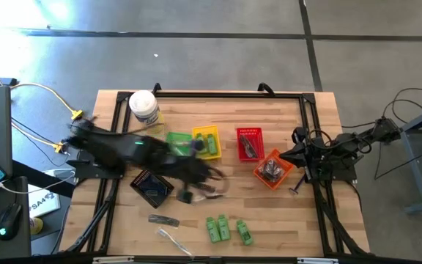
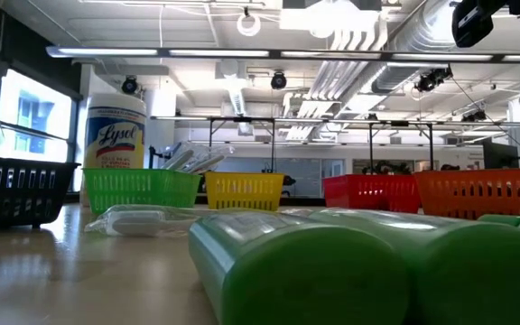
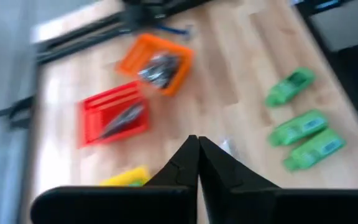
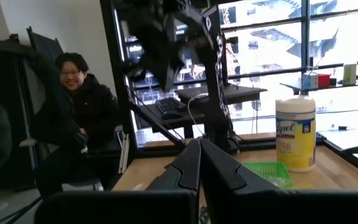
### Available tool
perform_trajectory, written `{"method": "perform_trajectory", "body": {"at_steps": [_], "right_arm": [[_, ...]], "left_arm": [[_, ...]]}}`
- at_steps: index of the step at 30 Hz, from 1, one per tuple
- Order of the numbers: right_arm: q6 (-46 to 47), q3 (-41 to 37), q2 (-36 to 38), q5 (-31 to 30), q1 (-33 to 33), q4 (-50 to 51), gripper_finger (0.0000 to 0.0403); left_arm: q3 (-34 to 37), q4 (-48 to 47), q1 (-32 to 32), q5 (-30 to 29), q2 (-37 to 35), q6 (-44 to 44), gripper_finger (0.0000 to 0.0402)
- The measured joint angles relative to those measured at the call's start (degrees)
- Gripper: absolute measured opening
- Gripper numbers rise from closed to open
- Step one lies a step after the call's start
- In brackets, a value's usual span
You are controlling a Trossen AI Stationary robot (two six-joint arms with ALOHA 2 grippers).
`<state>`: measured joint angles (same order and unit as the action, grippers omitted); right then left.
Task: Pick & Place Travel size toiletries
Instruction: Put the right green shampoo into yellow basket
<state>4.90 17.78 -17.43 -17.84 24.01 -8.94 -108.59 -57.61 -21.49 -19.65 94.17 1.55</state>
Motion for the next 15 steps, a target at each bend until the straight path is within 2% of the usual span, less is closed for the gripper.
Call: {"method": "perform_trajectory", "body": {"at_steps": [3, 6, 8, 10, 13, 15], "right_arm": [[1.21, 0.02, 0.0, 0.04, 0.0, 1.9, 0.0002], [1.55, 0.0, -0.15, 0.35, 0.0, 4.65, 0.0002], [1.56, -0.03, -0.84, 0.9, 0.0, 5.92, 0.0002], [1.17, -0.81, -1.97, 3.94, 0.0, 4.84, 0.0002], [-0.41, -3.43, -3.9, 10.8, 0.02, -1.72, 0.0002], [-0.07, -5.52, -5.67, 11.81, 0.0, -6.23, 0.0002]], "left_arm": [[8.4, -0.11, -3.69, -6.67, -8.92, -4.27, 0.0001], [23.46, 7.24, -6.85, -10.55, -19.73, -8.35, 0.0001], [36.16, 16.01, -7.68, -10.72, -27.34, -9.24, 0.0001], [49.05, 26.47, -7.78, -10.56, -34.09, -8.58, 0.0], [67.3, 44.43, -7.53, -10.51, -43.45, -5.99, 0.0], [77.14, 56.78, -5.92, -9.11, -48.79, -3.45, 0.0]]}}
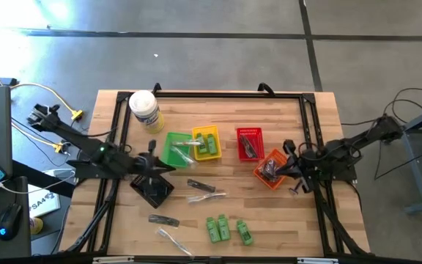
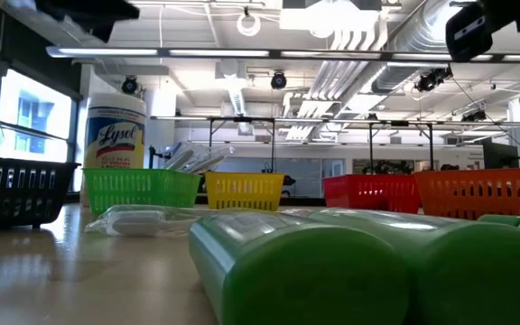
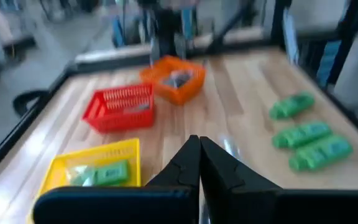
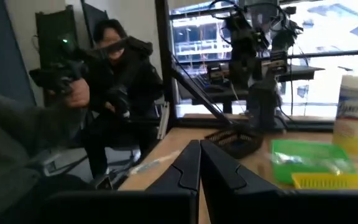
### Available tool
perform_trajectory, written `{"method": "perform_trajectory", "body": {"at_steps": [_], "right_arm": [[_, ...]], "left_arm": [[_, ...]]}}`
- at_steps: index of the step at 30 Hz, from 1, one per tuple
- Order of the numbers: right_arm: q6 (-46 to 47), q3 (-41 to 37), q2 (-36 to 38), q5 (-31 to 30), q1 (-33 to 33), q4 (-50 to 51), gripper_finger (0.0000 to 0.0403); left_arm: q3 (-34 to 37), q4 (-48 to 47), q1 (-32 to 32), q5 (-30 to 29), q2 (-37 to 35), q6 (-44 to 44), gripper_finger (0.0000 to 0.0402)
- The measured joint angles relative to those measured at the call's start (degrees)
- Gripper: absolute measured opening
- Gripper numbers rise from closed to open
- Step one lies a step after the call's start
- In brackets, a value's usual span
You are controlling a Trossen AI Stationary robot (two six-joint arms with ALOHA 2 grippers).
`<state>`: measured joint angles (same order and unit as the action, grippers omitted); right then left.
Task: Pick & Place Travel size toiletries
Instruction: Put the right green shampoo into yellow basket
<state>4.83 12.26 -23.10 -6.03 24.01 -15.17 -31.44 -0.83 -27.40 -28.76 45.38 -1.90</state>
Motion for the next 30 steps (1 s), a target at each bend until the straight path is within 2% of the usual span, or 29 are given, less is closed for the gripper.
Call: {"method": "perform_trajectory", "body": {"at_steps": [3, 5, 7, 10, 12, 14, 20, 25, 30], "right_arm": [[1.01, -1.93, -2.34, -3.06, 0.0, -3.55, 0.0002], [1.13, -2.78, -3.13, -5.26, 0.0, -4.21, 0.0002], [1.15, -3.82, -3.63, -5.72, -0.02, -5.32, 0.0002], [1.17, -6.44, -4.44, -5.8, 0.0, -9.7, 0.0002], [1.08, -8.67, -4.87, -6.05, -0.02, -13.87, 0.0002], [0.97, -10.46, -5.7, -6.75, -0.04, -17.54, 0.0002], [-1.6, -11.75, -6.24, -8.94, -0.79, -18.42, 0.0002], [-0.33, -11.77, -5.89, -8.75, -5.21, -18.59, 0.0002], [6.18, -11.77, -6.0, -2.35, -9.2, -15.03, 0.0002]], "left_arm": [[11.42, 11.08, 5.29, 2.92, -8.01, 1.51, 0.0], [15.21, 14.06, 10.64, 5.23, -12.8, 1.84, 0.0], [17.14, 12.53, 16.49, 10.47, -17.57, 1.77, 0.0], [18.05, 9.05, 23.74, 21.58, -24.53, 1.12, 0.0], [18.08, 6.16, 26.76, 27.43, -27.81, 0.14, 0.0], [18.09, 2.72, 28.37, 30.63, -30.41, -0.59, 0.0], [18.19, -1.68, 28.46, 31.43, -30.74, -3.42, 0.0], [18.19, -3.3, 28.46, 31.7, -28.47, -3.05, 0.0], [18.19, -2.14, 28.44, 32.71, -25.84, -2.85, 0.0]]}}
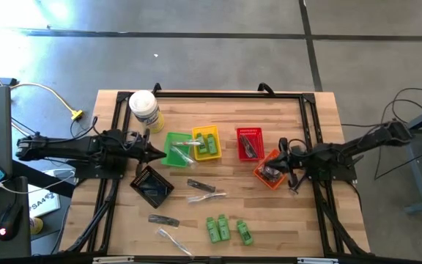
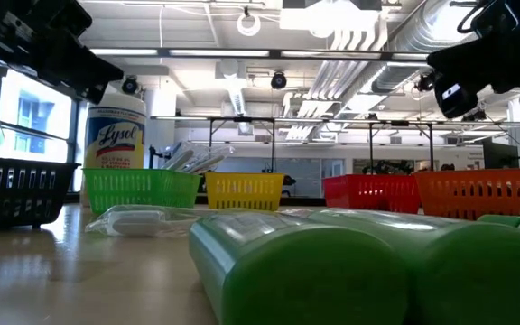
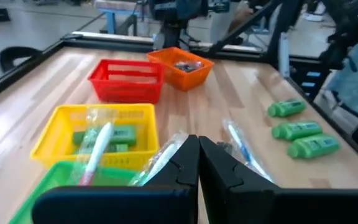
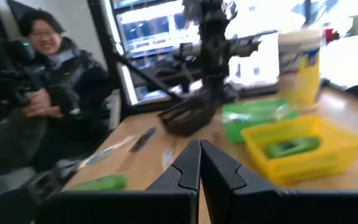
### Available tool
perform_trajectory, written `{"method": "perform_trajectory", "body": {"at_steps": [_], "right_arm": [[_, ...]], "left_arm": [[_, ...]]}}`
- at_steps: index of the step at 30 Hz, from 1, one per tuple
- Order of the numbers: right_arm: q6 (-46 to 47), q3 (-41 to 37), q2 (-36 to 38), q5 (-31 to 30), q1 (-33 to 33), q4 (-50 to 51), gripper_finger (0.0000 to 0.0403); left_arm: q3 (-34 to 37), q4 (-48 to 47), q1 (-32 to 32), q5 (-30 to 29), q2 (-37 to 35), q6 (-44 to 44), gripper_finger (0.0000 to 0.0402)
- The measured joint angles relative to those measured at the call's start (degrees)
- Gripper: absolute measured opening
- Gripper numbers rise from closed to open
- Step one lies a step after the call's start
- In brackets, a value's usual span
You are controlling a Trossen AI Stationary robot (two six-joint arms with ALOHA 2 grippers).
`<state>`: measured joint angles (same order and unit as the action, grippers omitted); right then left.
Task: Pick & Place Travel size toiletries
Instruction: Put the right green shampoo into yellow basket
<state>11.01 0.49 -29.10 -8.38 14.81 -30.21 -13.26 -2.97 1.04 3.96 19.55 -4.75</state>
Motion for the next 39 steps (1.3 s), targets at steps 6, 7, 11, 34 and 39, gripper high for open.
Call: {"method": "perform_trajectory", "body": {"at_steps": [6, 7, 11, 34, 39], "right_arm": [[8.18, -0.02, -0.1, 5.94, -1.32, 0.76, 0.0002], [8.44, -0.02, -0.21, 5.96, -1.21, 1.2, 0.0002], [6.49, -0.04, -0.37, 3.58, 0.0, 1.6, 0.0002], [0.45, -0.13, -11.62, -12.48, 8.13, -3.76, 0.0002], [1.21, -0.13, -13.65, -12.48, 8.19, -5.33, 0.0002]], "left_arm": [[0.0, 5.12, 0.04, 4.54, 1.21, 6.0, 0.0], [0.0, 4.83, 0.04, 4.53, 1.22, 6.42, 0.0], [0.0, 4.51, 0.04, 4.49, 1.36, 4.97, 0.0], [-0.02, 11.66, 0.04, 3.07, 18.03, 3.0, 0.0], [-0.02, 17.66, -0.79, 2.92, 26.75, 3.26, 0.0]]}}
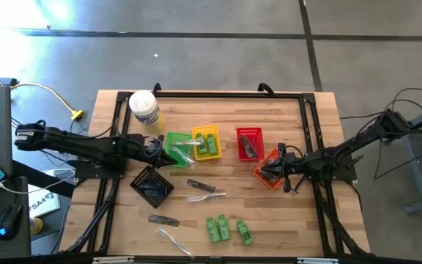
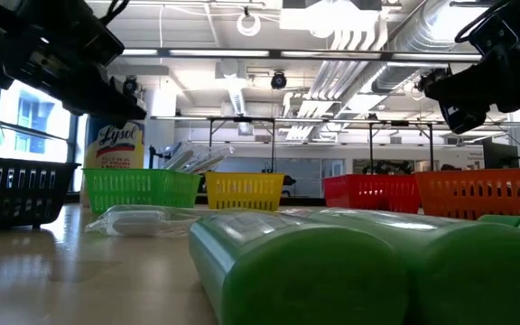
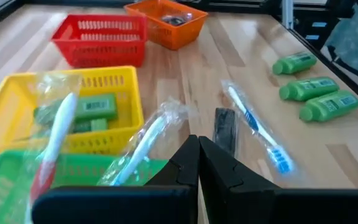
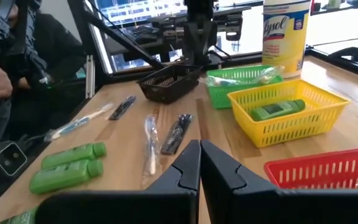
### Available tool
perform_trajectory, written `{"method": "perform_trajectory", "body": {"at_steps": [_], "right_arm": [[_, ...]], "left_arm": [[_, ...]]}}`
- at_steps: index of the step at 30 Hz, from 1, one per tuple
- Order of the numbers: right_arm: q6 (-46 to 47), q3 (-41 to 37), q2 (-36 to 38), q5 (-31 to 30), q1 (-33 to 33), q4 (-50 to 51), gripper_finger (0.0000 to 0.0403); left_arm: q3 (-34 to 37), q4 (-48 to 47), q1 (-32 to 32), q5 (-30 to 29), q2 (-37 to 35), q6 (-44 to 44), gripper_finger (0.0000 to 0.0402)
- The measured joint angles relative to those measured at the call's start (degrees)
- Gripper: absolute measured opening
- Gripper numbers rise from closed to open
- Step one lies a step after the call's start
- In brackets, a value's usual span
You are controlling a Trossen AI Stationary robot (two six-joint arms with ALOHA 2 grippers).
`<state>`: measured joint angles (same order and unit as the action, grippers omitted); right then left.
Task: Pick & Place Travel size toiletries
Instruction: Put the right green shampoo into yellow basket
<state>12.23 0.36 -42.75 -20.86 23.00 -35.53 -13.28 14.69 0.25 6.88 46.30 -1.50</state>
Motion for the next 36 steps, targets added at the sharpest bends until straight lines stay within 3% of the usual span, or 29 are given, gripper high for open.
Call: {"method": "perform_trajectory", "body": {"at_steps": [5, 12, 17, 22, 29, 36], "right_arm": [[-0.44, -0.02, -0.75, -0.22, 0.0, -1.72, 0.0002], [-0.1, -0.03, -0.76, -0.2, 0.0, -3.18, 0.0002], [-0.04, 0.02, -0.77, 0.27, 0.04, -4.93, 0.0002], [0.84, 0.04, -0.75, 0.26, -0.02, -6.79, 0.0002], [-0.21, 0.04, -0.75, -0.17, 0.0, -6.76, 0.0002], [-2.89, 0.04, 3.35, -0.28, -0.9, 0.62, 0.0002]], "left_arm": [[0.0, 5.02, -0.74, 0.95, 4.37, 1.75, 0.0], [0.0, 4.77, -0.76, 3.47, 1.86, 2.58, 0.0], [-0.06, 0.33, -0.79, 5.76, -5.22, 1.55, 0.0], [-0.07, -7.98, -1.3, 1.16, -11.87, -3.15, 0.0], [0.0, -10.41, -7.11, -3.44, -16.94, 0.05, 0.0], [0.0, -21.04, -8.14, -7.68, -32.68, 2.44, 0.0]]}}
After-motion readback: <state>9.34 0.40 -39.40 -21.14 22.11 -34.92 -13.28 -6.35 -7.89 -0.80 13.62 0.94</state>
